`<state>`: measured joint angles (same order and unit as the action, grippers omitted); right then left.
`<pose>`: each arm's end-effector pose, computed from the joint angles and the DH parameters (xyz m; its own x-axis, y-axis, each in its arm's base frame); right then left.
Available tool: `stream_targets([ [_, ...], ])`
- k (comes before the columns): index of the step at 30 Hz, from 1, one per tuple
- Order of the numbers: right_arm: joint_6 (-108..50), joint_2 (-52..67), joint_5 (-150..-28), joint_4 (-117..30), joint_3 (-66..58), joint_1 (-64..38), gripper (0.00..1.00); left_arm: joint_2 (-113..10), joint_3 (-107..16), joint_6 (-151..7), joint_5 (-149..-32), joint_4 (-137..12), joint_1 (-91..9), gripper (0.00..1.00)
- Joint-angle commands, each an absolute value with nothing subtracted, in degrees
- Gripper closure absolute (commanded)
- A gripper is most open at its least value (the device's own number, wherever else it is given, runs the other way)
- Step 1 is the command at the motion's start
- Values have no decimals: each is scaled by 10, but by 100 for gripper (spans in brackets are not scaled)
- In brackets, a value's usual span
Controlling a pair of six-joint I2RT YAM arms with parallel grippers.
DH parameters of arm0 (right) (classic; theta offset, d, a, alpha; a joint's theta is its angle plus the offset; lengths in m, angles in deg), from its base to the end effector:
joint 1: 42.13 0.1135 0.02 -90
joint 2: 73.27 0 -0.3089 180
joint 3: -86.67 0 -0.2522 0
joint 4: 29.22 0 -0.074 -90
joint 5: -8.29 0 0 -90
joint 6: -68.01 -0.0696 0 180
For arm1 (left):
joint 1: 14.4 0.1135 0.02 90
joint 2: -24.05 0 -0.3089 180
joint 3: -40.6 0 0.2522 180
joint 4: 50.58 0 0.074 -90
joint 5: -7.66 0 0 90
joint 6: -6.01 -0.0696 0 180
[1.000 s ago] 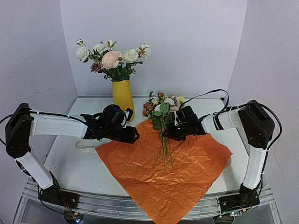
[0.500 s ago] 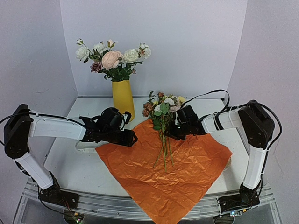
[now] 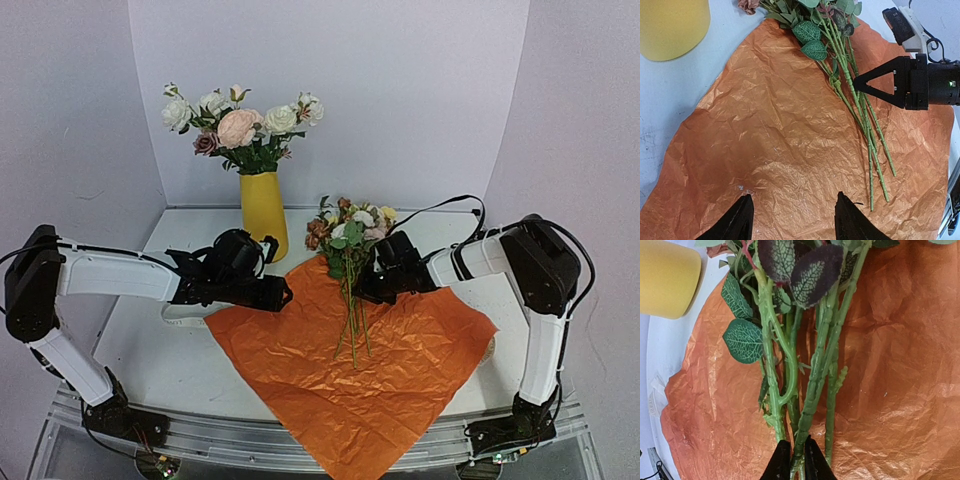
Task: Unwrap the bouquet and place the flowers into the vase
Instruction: Pick up the fake flower from the wrapping paper.
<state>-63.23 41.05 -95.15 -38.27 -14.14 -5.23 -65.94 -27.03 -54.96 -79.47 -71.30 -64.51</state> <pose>0.3542 0.2862 0.1511 -0.8919 0.1321 -0.4325 -0.1720 0.7854 0.5946 0.2323 -0.2725 0.2284 -0.7435 0.1338 -0.6552 0.4370 0.8389 -0.3245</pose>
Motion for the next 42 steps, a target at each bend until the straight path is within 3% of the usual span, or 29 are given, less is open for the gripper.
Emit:
stream_targets([
  [1,-634,412,-937,-374,-115,-52,90,-636,-267,-550,-784,-694,-644,43],
  [4,-639,412,-939,-373,-111,-52,90,-635,-266,-551,-783,-694,-644,43],
  [7,-650,400,-930,-374,-116,-53,100,-633,-265,-551,-782,-695,-644,43],
  [24,-701,263,-786,-394,-176,-53,100,-612,-264,-554,-776,-695,-644,43],
  [32,-603,295,-875,-422,-118,-39,100,-619,-278,-560,-784,-694,-644,43],
  [37,-591,296,-727,-511,-104,-39,100,-651,-304,-557,-812,-678,-644,43],
  [42,-572,291,-663,-571,-87,-39,100,-664,-319,-553,-821,-666,-644,43],
])
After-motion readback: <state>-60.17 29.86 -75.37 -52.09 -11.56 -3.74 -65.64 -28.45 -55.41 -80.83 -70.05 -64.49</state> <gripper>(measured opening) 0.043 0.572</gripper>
